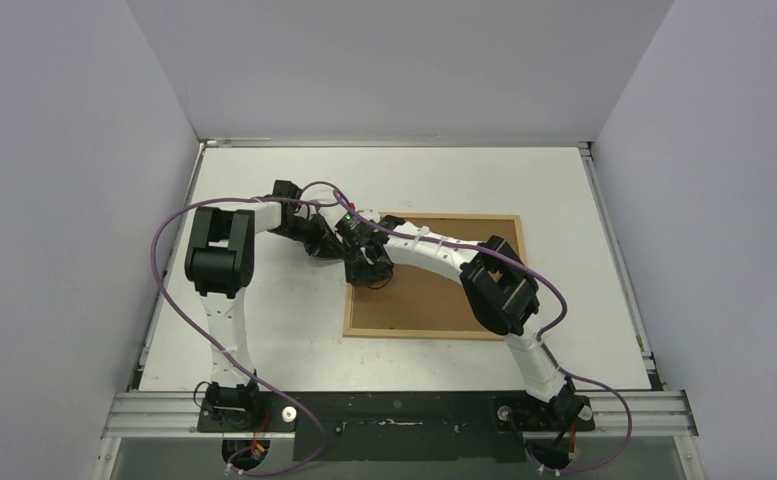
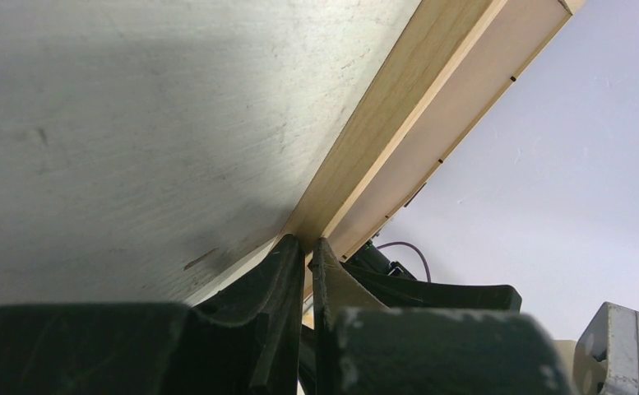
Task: Put the photo into the frame
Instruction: Install the photo frame at the center of the board.
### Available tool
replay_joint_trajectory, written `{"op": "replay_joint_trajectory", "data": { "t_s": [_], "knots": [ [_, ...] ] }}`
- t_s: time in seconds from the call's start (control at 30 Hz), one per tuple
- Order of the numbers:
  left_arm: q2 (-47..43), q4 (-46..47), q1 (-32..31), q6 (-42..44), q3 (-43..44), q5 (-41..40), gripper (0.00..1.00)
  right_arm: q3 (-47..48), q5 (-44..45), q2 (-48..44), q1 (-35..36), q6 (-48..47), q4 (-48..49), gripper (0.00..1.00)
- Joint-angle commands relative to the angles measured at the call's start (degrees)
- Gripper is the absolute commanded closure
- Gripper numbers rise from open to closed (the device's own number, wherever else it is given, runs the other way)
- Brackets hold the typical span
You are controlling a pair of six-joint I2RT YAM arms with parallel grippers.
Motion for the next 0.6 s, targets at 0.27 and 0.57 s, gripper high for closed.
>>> {"op": "replay_joint_trajectory", "data": {
  "t_s": [0.27, 0.57],
  "knots": [
    [5.7, -5.4, -0.3, 3.0, -2.2, -14.7, 0.95, -4.5, 3.0, 8.8, 0.0, -1.0, -5.7, 0.71],
    [5.9, -5.4, -0.2, 3.1, -2.2, -14.7, 0.95, -7.0, 2.7, 8.7, -0.2, -1.2, -4.6, 0.85]
  ]
}}
